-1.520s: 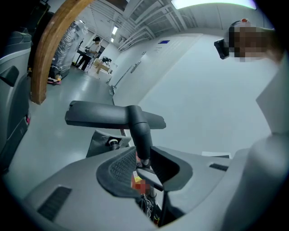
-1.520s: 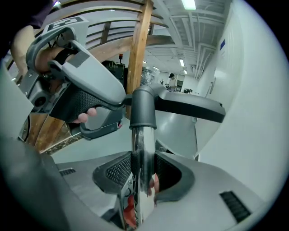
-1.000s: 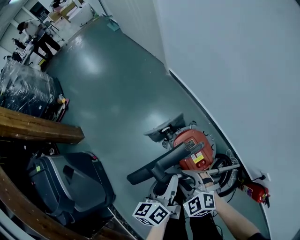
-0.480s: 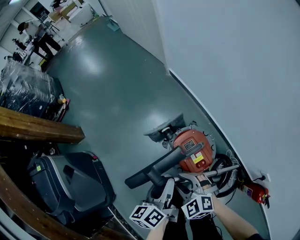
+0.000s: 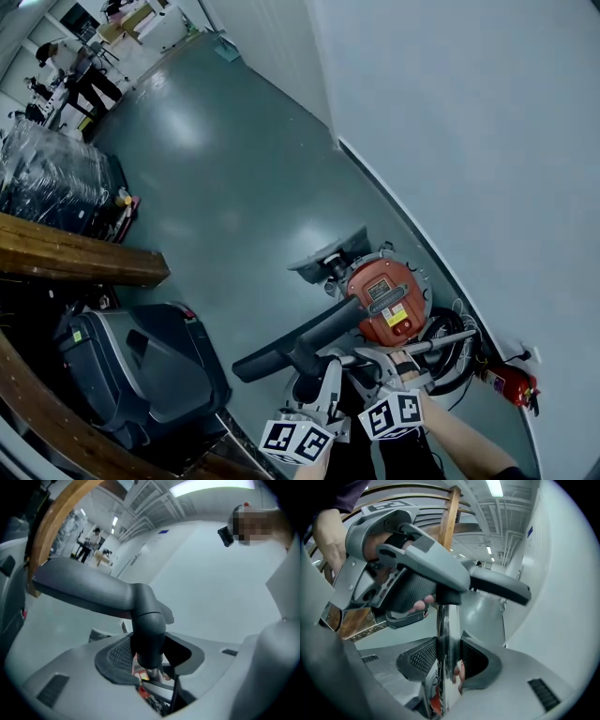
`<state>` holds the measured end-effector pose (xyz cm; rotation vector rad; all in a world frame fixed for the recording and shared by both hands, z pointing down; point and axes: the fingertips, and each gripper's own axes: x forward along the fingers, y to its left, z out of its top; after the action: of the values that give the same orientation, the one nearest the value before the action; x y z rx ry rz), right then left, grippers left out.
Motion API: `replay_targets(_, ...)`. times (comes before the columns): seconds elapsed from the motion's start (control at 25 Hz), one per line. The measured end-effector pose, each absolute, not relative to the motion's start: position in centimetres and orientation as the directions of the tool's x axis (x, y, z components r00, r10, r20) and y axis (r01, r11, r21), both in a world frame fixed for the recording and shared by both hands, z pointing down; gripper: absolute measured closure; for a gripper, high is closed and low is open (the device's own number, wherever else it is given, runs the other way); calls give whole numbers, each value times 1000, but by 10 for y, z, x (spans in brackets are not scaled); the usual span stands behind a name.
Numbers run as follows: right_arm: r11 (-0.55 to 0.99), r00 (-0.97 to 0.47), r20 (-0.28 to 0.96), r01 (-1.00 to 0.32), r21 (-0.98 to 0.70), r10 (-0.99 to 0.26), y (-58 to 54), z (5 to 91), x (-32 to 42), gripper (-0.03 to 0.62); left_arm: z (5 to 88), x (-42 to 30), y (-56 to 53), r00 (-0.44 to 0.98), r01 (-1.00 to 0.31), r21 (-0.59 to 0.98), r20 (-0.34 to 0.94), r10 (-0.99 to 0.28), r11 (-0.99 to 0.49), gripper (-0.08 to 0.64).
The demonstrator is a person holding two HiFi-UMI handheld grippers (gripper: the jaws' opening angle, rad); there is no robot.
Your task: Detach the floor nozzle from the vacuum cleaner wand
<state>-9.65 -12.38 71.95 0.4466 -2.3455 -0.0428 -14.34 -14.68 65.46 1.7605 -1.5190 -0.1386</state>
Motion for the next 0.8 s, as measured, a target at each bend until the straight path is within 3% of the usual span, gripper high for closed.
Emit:
replay_targets(0.32,934,-639,694,-325,147,-331,-155,733,-93,430,609,-205,-168,247,-792,611,315,-917,-3,382)
replay_targets(0.8,916,-617,689,-354,188,-380,-173,765,-109,428,609,-230,-157,238,-806,592,330,-913,4,380)
